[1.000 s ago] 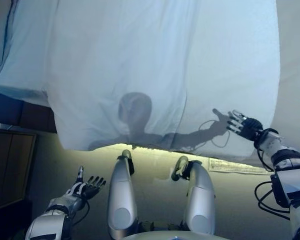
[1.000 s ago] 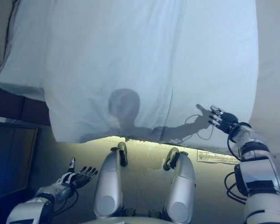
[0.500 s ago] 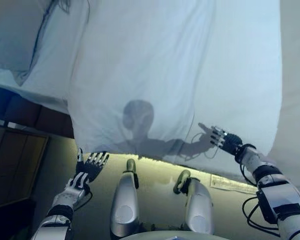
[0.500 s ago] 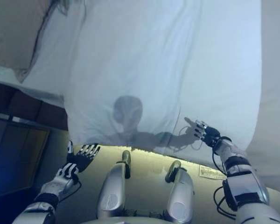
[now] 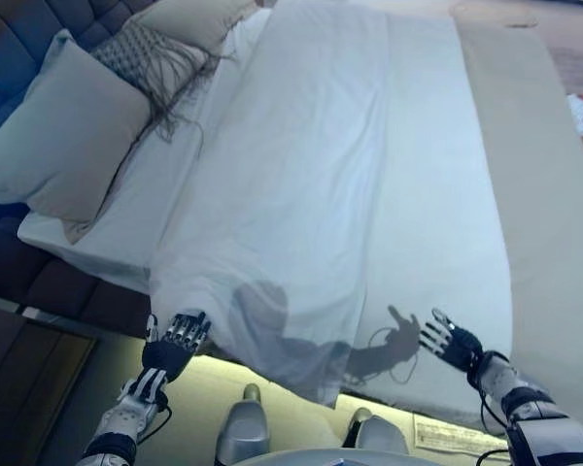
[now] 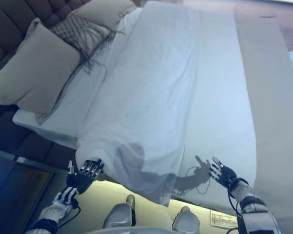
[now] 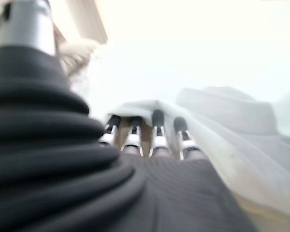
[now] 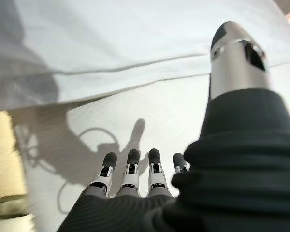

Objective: Make the bed neatly

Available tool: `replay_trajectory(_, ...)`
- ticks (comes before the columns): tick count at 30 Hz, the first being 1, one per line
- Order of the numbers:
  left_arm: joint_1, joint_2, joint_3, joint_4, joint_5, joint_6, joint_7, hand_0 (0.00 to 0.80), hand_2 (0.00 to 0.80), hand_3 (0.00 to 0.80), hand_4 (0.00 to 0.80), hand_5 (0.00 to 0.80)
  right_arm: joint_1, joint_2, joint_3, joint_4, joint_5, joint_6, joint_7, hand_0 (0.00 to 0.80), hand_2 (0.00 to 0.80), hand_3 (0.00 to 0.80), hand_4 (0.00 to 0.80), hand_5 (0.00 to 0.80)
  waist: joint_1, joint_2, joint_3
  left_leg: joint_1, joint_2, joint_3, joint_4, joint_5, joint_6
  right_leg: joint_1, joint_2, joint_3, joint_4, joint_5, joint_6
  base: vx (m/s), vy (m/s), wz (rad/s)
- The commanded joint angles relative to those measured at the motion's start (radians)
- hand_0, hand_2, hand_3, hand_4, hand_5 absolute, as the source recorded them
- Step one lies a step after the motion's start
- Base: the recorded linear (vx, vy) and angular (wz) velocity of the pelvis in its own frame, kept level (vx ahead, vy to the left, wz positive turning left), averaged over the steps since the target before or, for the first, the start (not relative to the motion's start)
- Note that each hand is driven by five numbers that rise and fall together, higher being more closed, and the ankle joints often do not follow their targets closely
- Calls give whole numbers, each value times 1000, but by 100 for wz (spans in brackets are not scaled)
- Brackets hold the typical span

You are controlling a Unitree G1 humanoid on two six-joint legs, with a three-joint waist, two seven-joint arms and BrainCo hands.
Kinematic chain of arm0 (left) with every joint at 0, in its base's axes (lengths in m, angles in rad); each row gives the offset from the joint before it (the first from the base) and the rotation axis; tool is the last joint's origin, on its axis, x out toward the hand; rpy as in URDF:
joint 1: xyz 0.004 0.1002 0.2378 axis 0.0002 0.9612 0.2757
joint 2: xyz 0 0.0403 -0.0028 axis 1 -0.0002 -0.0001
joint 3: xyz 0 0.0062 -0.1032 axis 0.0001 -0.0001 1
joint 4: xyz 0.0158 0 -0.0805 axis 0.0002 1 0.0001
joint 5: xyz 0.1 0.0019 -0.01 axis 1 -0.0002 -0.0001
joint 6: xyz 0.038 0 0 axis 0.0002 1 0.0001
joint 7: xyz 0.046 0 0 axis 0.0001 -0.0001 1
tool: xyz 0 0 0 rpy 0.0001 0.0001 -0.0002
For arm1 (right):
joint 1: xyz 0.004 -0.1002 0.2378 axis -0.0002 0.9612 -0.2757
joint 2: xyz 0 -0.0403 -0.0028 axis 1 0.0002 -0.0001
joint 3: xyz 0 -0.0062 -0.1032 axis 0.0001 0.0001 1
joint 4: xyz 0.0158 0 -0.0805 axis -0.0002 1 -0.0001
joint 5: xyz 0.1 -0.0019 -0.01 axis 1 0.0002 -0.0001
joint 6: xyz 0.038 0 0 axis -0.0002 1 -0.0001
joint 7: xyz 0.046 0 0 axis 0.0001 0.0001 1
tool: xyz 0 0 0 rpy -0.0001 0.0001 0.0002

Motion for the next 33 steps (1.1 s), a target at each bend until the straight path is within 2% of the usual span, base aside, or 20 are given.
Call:
replay_trajectory(1, -57, 23, 58, -92, 8, -33, -86, 0, 0, 0, 0, 0, -19, 11, -56, 43, -17, 9, 21, 0, 0, 0, 0, 0, 8, -14, -23, -5, 26, 5, 54, -7, 7, 52, -47, 43, -66, 74, 32, 114, 12, -2)
replay_trajectory(9, -52, 38, 56, -79, 67, 9, -31, 0, 0, 0, 0, 0, 1, 25, -62, 46, -19, 4, 28, 0, 0, 0, 0, 0, 14, -19, -30, 1, 26, 1, 48, -3, 3, 77, -47, 42, -86, 79, 40, 37, -4, -2)
replay_trajectory(17, -22, 49, 92, 45, 72, 53, 94, 0, 0, 0, 0, 0, -14, 16, -57, 55, -33, 7, 45, 0, 0, 0, 0, 0, 21, -20, -37, 15, 25, -3, 44, -2, 8, 93, -49, 39, -85, 74, 42, 35, 5, 1)
replay_trajectory(20, 1, 48, 118, 127, 103, 76, 165, 0, 0, 0, 0, 0, -17, 22, -63, 70, -41, -4, 47, 0, 0, 0, 0, 0, 28, -21, -38, 15, 23, -8, 45, 0, 9, 100, -50, 36, -87, 72, 42, 12, 0, 1)
replay_trajectory(26, 56, 48, 200, 364, 273, 123, 173, 0, 0, 0, 0, 0, -26, 24, -79, 94, -51, -9, 51, 0, 0, 0, 0, 0, 44, -24, -37, 12, 21, -18, 43, 5, 10, 109, -49, 25, -92, 69, 41, 1, 1, 1)
replay_trajectory(33, 122, 80, 305, 467, 368, 154, 239, 0, 0, 0, 0, 0, -44, 16, -89, 117, -38, -23, 45, 0, 0, 0, 0, 0, 77, -21, -29, 10, 16, -35, 36, 13, 7, 126, -54, 0, -99, 72, 40, -3, 7, 11)
